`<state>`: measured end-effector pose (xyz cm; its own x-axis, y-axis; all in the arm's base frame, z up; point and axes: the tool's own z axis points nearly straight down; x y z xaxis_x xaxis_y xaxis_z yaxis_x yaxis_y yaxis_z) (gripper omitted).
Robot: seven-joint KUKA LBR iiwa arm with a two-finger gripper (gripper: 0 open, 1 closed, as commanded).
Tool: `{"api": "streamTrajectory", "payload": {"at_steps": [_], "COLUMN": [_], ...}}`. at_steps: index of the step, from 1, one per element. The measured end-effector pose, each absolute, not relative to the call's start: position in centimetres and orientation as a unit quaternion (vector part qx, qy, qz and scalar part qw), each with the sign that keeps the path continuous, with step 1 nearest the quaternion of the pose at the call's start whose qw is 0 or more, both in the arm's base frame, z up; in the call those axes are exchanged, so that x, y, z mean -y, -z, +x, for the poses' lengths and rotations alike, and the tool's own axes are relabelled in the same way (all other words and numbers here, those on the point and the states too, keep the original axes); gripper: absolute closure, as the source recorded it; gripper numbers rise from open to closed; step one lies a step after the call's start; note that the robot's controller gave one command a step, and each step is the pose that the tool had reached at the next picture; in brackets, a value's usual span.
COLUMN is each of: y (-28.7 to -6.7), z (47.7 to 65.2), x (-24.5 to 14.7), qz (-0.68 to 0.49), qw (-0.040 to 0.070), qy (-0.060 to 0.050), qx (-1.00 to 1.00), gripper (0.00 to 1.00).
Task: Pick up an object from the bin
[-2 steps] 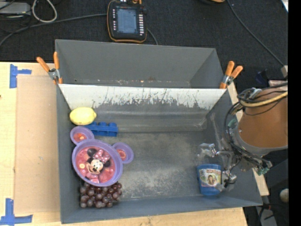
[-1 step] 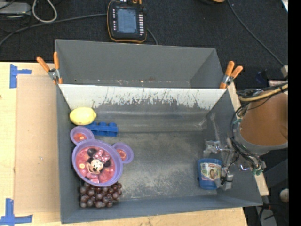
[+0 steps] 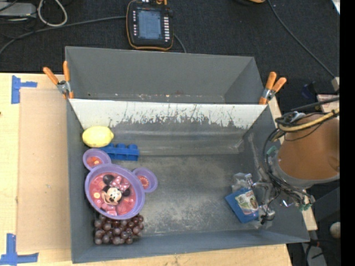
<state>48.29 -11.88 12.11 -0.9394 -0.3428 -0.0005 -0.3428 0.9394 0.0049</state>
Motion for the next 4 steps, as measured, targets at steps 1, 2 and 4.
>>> {"api": "streamTrajectory", "payload": {"at_steps": [1,2,4], "y": [-9.3,-9.5,-7.6], "z": [50.8,46.9,48.5], "x": [13.6,15.8,15.4], "qz": [0.079,0.167,0.155], "qw": [0.003,-0.002,-0.003], "qy": [0.002,0.002,0.002], "qx": [0.997,0.986,0.988], "gripper": [0.00,0.00,0.00]}}
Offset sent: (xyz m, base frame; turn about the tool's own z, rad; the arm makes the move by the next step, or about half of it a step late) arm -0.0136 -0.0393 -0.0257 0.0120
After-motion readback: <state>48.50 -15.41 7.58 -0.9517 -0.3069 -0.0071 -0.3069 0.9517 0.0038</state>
